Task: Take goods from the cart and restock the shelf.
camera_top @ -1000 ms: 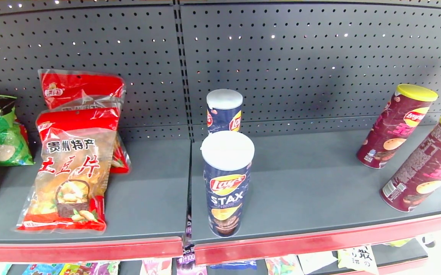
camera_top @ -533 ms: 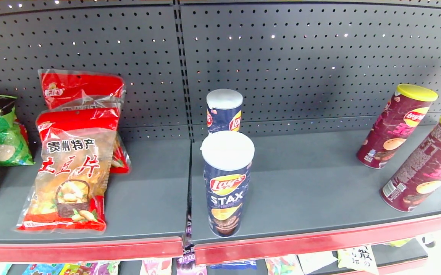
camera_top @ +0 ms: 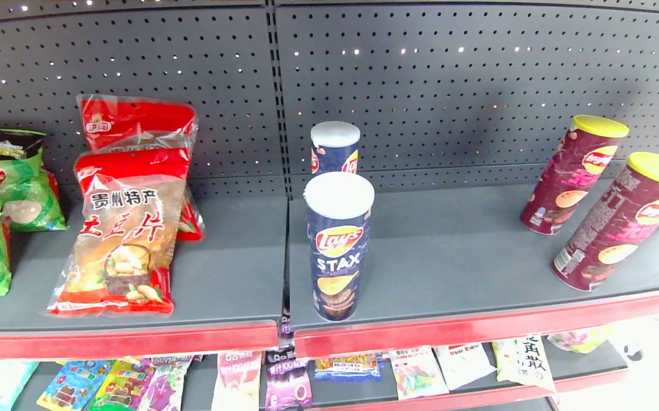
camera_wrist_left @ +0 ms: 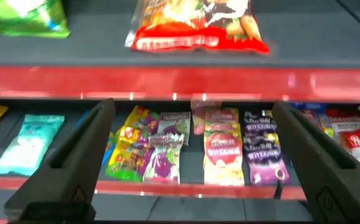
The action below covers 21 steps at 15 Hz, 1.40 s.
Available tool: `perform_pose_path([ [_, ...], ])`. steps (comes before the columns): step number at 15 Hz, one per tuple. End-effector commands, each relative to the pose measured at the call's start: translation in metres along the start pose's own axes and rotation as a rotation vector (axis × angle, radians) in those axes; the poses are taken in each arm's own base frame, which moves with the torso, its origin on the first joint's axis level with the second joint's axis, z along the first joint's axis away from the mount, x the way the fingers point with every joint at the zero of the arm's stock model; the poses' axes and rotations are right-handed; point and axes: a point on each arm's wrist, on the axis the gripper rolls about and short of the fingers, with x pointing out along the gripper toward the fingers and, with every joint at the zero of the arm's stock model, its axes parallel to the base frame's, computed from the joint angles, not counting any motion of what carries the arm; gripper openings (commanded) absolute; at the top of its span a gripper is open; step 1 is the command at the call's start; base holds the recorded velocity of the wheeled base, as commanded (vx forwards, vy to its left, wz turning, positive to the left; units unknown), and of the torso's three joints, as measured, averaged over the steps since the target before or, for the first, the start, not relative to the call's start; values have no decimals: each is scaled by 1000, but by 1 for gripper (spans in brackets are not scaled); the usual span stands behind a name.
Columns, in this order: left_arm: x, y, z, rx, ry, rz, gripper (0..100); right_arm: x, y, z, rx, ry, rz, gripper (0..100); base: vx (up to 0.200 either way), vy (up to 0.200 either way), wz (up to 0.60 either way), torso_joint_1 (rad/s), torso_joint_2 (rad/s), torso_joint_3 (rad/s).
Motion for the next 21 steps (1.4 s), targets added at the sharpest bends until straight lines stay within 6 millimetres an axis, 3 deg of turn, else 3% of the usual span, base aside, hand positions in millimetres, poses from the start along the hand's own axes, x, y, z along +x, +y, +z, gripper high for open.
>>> perform_pose_path([
  [1, 0, 0, 0, 0, 2, -1, 100, 0, 0, 0, 1, 4, 0, 100, 0, 0, 0, 0, 0, 0],
  [13, 0, 0, 0, 0, 5, -1, 100, 0, 0, 0, 2, 3, 3, 100, 0, 0, 0, 0, 0, 0],
  [21, 0, 0, 0, -2, 2, -1, 100, 0, 0, 0, 2, 3, 5, 100, 0, -200, 0, 11, 2, 4],
])
